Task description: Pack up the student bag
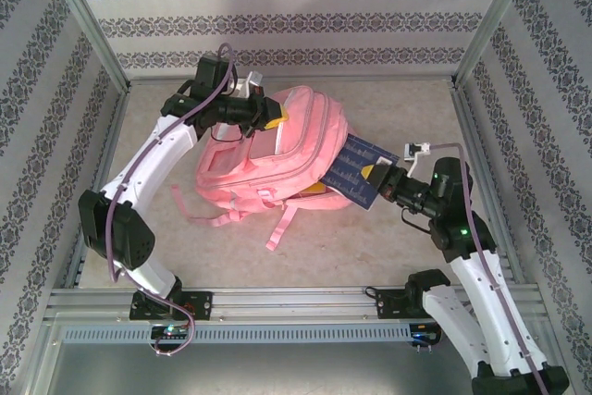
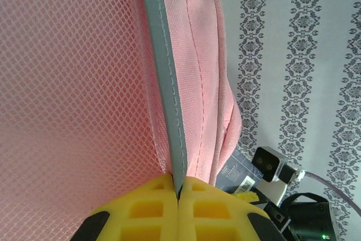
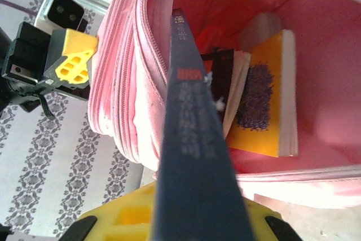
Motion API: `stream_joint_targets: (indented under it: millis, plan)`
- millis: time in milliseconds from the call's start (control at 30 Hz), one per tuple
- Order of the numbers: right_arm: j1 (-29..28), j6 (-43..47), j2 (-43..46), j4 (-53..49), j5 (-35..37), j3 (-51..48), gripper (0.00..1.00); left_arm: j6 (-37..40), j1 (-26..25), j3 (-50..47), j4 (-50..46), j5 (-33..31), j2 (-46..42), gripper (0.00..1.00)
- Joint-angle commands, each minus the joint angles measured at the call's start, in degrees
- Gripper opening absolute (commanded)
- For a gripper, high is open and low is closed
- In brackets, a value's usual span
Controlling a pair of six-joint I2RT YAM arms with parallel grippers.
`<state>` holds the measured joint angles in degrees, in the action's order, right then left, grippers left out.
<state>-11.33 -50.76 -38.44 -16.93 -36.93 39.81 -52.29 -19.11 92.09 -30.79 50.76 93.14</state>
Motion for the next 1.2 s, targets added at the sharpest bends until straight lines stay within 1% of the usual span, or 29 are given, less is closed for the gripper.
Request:
stream_joint_targets:
  millis: [0,67,167,367,467,567,667,700,733,767,800,833,900,1000,1167]
  plan:
    - [-3.1,-0.9,-3.1,7.9,-0.6,-1.2,0.00,-2.3,-0.4,0.8,11.5,6.8,-6.4,0.00]
    - [-4.0,-0.6,-6.6,10.7,-1.1,-1.1,0.00,-2.0,-0.6,0.9,12.1,7.3,-7.0,0.00]
    - [-4.2,1.5,-13.6,13.5,-3.9,0.3,0.00,-2.2,-0.8,0.2,13.9,7.9,-7.7,0.00]
    - [-3.5,6.4,-27.0,20.3,-11.4,3.6,0.00,-6.8,-1.6,-4.1,23.8,10.4,-7.8,0.00]
    - [-3.5,6.0,-33.7,23.5,-12.2,6.5,0.00,-6.5,-2.2,-4.0,23.9,10.2,-7.0,0.00]
    - [-5.7,3.8,-41.2,27.7,-11.8,10.0,0.00,-7.1,-2.6,-3.8,25.2,10.2,-5.9,0.00]
    - [-9.9,0.8,-49.6,32.8,-12.0,13.6,0.00,-7.6,-2.7,-3.0,25.8,10.1,-4.7,0.00]
    - [-11.1,-1.0,-52.7,35.3,-12.1,14.7,0.04,-7.4,-2.7,-2.4,25.3,9.8,-4.3,0.00]
    - [-12.2,-3.0,-55.3,38.0,-12.1,15.3,0.11,-6.9,-2.7,-2.0,24.6,9.6,-4.0,0.00]
    - [-12.9,-5.2,-58.0,40.1,-11.4,16.1,0.25,-6.4,-2.7,-1.4,23.7,9.3,-3.6,0.00]
    - [-13.4,-6.4,-59.8,40.6,-10.2,16.8,0.36,-5.7,-2.7,-0.8,22.4,9.0,-3.1,0.00]
    - [-13.6,-6.9,-60.5,40.7,-9.1,17.1,0.43,-4.9,-2.8,-0.3,21.1,8.6,-2.8,0.00]
    - [-13.3,-5.3,-58.8,38.1,-4.5,16.6,0.54,-3.0,-2.6,0.6,18.2,7.8,-2.3,0.00]
    - [-12.1,0.6,-53.5,30.3,-0.1,17.0,0.66,-0.8,-2.2,1.1,14.5,6.2,-2.1,0.00]
    - [-8.2,4.3,-48.1,22.1,0.8,16.7,0.75,-0.3,0.1,0.2,11.1,3.4,-2.1,0.00]
